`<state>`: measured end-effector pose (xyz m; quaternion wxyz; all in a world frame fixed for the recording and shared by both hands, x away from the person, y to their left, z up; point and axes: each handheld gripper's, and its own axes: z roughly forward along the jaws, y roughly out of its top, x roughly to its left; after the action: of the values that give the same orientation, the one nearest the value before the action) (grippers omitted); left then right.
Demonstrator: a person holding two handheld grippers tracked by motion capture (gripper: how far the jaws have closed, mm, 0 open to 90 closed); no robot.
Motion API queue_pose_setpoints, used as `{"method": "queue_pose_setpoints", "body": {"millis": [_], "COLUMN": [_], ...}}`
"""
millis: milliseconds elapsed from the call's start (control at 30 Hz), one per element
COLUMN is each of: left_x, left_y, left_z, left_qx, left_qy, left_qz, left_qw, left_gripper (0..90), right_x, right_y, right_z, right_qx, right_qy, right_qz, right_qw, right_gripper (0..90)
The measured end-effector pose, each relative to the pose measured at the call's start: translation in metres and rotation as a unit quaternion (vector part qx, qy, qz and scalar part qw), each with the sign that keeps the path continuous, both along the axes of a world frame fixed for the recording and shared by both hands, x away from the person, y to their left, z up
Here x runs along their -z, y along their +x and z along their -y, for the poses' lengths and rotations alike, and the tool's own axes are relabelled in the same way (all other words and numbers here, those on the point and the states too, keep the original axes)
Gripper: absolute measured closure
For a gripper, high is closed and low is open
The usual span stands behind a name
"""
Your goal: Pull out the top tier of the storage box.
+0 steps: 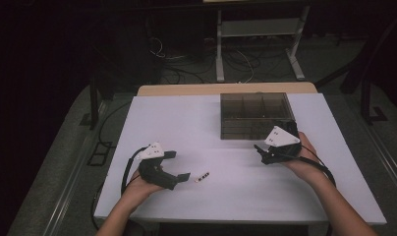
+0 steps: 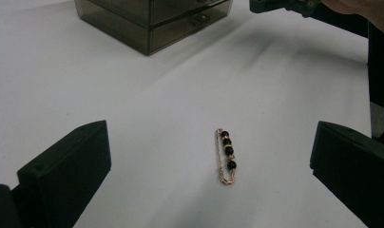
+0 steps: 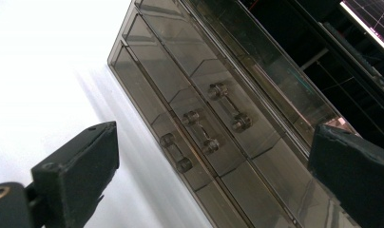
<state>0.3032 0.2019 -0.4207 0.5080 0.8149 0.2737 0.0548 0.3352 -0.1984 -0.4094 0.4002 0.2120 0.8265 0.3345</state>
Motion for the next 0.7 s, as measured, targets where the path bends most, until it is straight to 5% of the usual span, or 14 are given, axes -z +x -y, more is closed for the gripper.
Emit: {"method": "queue_pose_setpoints", "body": {"millis": [700], "left_x": [-0.0001], "left_y": [-0.0002], "left_z": [0.0000], "left_qx": [0.000], "left_qy": [0.001], "left_qz": [0.001], "left_qw": [1.0000], "left_gripper": [0.0], "right_x": [0.0020], "right_y": [-0.0028], "right_z": [-0.0039], "right_qx": [-0.002], "right_qy": [-0.043], "right_qz": [0.028], "right_qw": [0.9987], "right_gripper": [2.7]}}
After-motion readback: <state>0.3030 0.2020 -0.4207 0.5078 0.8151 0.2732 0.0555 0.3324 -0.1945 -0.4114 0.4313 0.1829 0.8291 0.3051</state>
